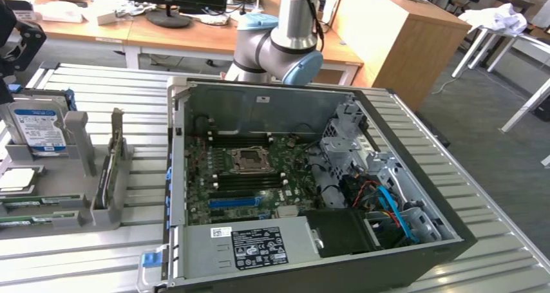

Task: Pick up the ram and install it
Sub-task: 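Pick up the ram and move it above insertion slot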

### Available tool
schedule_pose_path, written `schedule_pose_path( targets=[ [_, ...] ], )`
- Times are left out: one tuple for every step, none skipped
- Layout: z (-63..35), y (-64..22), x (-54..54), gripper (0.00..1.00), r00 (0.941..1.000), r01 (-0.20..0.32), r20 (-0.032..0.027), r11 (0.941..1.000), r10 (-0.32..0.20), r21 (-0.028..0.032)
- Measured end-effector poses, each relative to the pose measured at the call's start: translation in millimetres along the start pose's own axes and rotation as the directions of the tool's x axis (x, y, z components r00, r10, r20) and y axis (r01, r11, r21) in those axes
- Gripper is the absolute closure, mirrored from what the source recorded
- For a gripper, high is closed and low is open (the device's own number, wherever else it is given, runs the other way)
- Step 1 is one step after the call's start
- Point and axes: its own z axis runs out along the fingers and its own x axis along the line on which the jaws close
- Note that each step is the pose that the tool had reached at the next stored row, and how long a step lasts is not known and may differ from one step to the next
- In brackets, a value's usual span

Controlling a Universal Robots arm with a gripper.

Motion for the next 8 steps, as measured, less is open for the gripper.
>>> schedule_pose_path(
  targets=[
    [0.0, 0.0, 0.0, 0.89, 0.9999, 0.013, -0.0006, 0.9999, -0.013, -0.0003],
    [0.0, 0.0, 0.0, 0.89, 0.9997, 0.026, -0.0012, 0.9997, -0.026, -0.0006],
    [0.0, 0.0, 0.0, 0.89, 0.9992, 0.040, -0.0018, 0.9992, -0.040, -0.0010],
    [0.0, 0.0, 0.0, 0.89, 0.9985, 0.054, -0.0024, 0.9986, -0.054, -0.0013],
    [0.0, 0.0, 0.0, 0.89, 0.9977, 0.067, -0.0029, 0.9977, -0.067, -0.0016],
    [0.0, 0.0, 0.0, 0.89, 0.9967, 0.081, -0.0035, 0.9967, -0.081, -0.0020],
    [0.0, 0.0, 0.0, 0.89, 0.9956, 0.094, -0.0041, 0.9956, -0.094, -0.0024],
    [0.0, 0.0, 0.0, 0.89, 0.9943, 0.107, -0.0047, 0.9943, -0.107, -0.0028]
  ],
)
